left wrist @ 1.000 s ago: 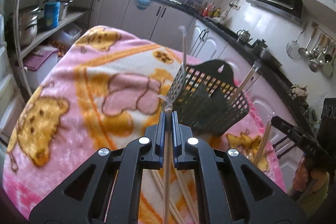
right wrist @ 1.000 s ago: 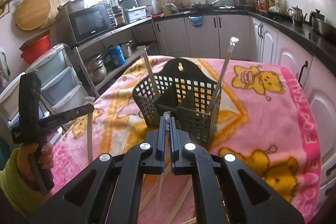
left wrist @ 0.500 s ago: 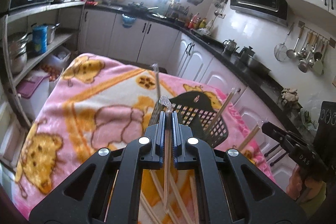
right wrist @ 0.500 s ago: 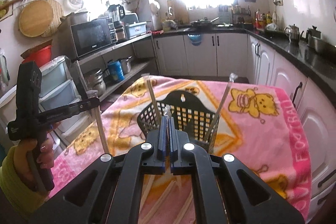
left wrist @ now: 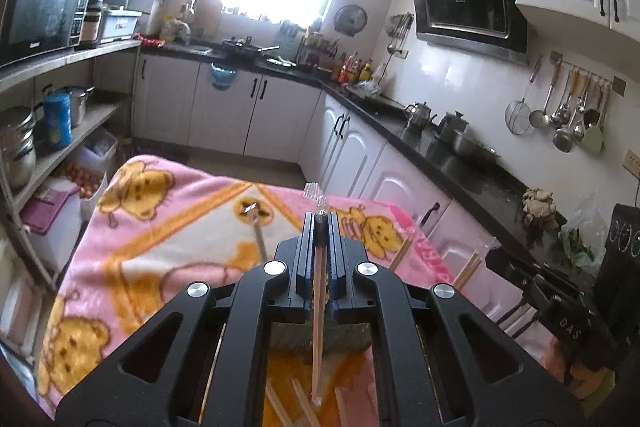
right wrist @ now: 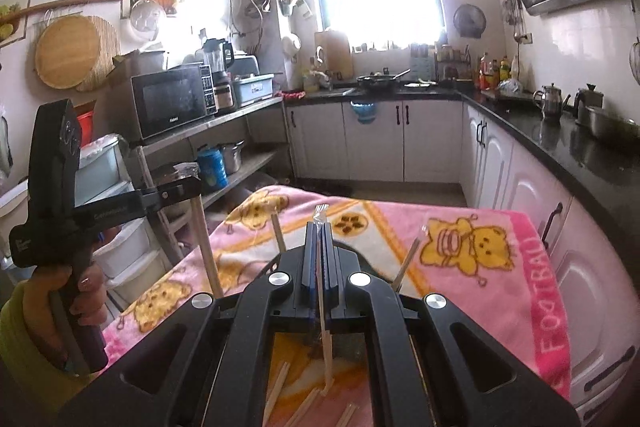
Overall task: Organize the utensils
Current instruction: 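Lift both chopsticks over the grey caddy and lower them inside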
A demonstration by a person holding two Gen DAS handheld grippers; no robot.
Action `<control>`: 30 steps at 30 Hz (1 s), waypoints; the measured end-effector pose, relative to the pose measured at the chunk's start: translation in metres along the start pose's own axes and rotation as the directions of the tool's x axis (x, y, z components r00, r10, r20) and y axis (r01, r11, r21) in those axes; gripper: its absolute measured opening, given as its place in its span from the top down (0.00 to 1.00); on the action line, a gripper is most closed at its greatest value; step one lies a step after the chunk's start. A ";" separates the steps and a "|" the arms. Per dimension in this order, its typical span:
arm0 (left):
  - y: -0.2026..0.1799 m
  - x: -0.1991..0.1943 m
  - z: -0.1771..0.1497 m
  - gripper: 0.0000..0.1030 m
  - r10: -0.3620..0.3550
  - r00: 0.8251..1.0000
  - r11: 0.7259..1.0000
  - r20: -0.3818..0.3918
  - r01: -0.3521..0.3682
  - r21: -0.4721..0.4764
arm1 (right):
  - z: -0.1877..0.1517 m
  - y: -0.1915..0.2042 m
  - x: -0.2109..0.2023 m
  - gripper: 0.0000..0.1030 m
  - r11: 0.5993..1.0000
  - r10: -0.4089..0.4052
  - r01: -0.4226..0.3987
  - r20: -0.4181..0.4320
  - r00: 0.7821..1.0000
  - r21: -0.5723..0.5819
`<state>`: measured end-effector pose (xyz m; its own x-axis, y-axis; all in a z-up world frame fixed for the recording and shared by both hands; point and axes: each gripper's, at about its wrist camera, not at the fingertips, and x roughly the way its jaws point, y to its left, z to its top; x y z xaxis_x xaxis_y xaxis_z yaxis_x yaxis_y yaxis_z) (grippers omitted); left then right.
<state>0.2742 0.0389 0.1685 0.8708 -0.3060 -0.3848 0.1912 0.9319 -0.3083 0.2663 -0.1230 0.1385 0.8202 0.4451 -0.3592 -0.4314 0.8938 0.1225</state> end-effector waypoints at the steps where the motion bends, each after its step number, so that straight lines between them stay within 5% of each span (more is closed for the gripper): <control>1: -0.001 0.002 0.003 0.99 0.001 1.000 1.000 0.006 0.000 -0.003 | 0.003 -0.001 0.000 0.97 1.000 -0.002 0.002 0.005 1.000 -0.002; 18: -0.023 0.047 0.041 0.99 0.036 0.994 0.999 0.101 -0.037 0.000 | 0.042 -0.025 0.005 0.98 0.999 -0.051 0.049 0.084 0.995 0.018; 30: -0.023 0.089 0.017 0.99 0.058 0.994 0.998 0.095 -0.059 0.013 | 0.045 -0.040 0.025 0.97 0.997 -0.057 0.052 0.100 0.993 0.061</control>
<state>0.3547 -0.0065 0.1565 0.9195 -0.2316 -0.3177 0.1451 0.9509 -0.2734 0.3207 -0.1449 0.1669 0.8770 0.3963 -0.2716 -0.3650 0.9172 0.1597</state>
